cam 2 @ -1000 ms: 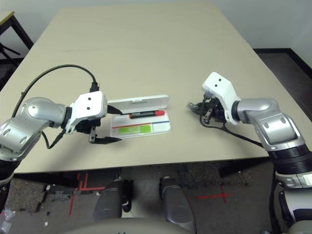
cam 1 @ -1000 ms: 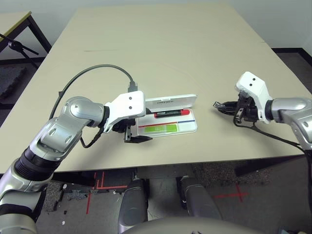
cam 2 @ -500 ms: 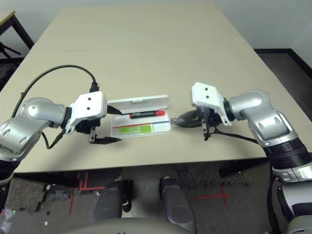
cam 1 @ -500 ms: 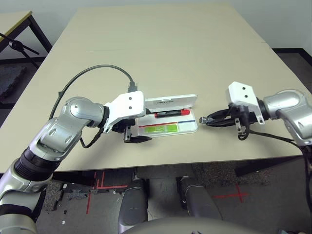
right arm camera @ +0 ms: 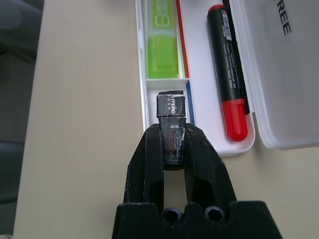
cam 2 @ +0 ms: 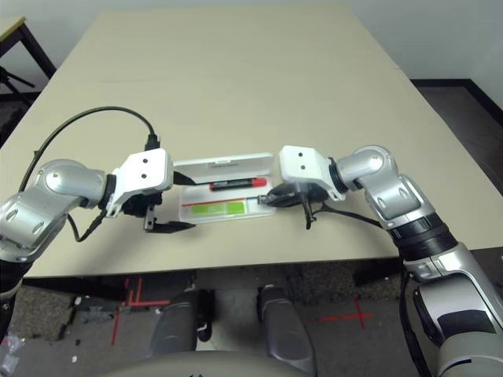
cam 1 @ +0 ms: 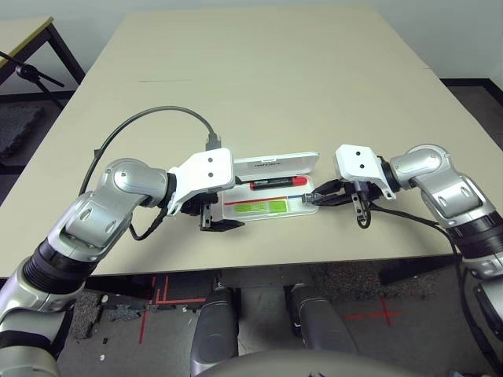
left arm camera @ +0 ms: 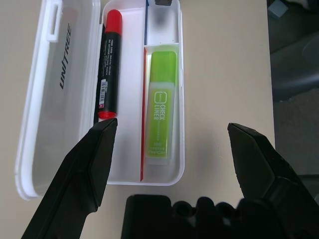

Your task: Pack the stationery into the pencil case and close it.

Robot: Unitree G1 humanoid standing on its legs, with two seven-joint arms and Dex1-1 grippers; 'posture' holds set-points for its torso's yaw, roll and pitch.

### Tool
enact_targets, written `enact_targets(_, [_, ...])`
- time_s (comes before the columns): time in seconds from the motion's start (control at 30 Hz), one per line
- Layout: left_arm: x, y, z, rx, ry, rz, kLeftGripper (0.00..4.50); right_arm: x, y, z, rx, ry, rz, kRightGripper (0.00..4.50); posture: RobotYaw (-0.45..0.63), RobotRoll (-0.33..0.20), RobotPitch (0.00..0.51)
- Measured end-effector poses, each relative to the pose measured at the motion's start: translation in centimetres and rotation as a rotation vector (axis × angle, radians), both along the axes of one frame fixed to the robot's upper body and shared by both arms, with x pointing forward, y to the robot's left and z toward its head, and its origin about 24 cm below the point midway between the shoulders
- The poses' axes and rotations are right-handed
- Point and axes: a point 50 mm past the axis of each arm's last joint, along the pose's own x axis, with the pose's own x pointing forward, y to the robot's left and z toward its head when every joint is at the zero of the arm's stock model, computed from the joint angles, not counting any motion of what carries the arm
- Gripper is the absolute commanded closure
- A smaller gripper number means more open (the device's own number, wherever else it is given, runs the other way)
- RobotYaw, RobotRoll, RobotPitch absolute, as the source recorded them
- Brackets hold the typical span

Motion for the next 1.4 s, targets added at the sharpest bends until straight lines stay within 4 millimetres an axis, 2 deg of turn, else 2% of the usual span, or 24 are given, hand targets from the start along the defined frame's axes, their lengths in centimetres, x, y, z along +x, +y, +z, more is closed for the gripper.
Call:
enact_targets(0.37, [-0.2, -0.1, -0.1, 0.002, -0.009, 0.003, 0.00, 0.6, 1.2, -0.6, -0.001, -0.009, 0.009, 4.20, -0.03, 0.000, 0.119])
enact_targets(0.53, [-0.3, -0.3, 0.0, 0.001, -0.019, -0.002, 0.00, 0.7, 1.9, -0.4, 0.011, -0.026, 0.018, 2.53, -0.03, 0.000, 0.120])
enact_targets(0.73, [-0.4, -0.2, -0.1, 0.004, -0.011, 0.006, 0.00, 0.7, 1.9, -0.4, 0.019, -0.018, 0.016, 0.28, -0.04, 0.000, 0.120])
enact_targets(0.77, [-0.4, -0.2, -0.1, 0.005, -0.010, 0.006, 0.00, 0.7, 1.9, -0.4, 0.023, -0.016, 0.014, 0.03, -0.04, 0.000, 0.120])
enact_targets(0.9, [-0.4, -0.2, -0.1, 0.005, -0.010, 0.007, 0.00, 0.8, 0.9, 0.3, 0.043, 0.027, -0.035, 0.03, -0.04, 0.000, 0.120])
enact_targets(0.97, [-0.4, -0.1, -0.1, 0.005, -0.008, 0.009, 0.00, 0.6, -0.1, 1.4, 0.063, 0.074, -0.088, 0.03, -0.04, 0.000, 0.120])
enact_targets(1.17, [-0.5, 0.7, -0.4, 0.003, 0.009, 0.061, 0.00, -1.6, -5.5, 5.0, 0.057, 0.175, -0.257, 0.03, -0.04, 0.000, 0.120])
enact_targets(1.3, [-0.6, 1.5, -0.2, 0.008, 0.008, 0.098, 0.00, -3.0, -8.1, 6.3, 0.108, 0.222, -0.336, 0.03, -0.05, 0.000, 0.123])
enact_targets(1.4, [-0.6, 1.9, -0.2, 0.005, 0.007, 0.114, 0.00, -3.6, -9.1, 6.8, 0.128, 0.231, -0.370, 0.03, -0.05, 0.000, 0.127])
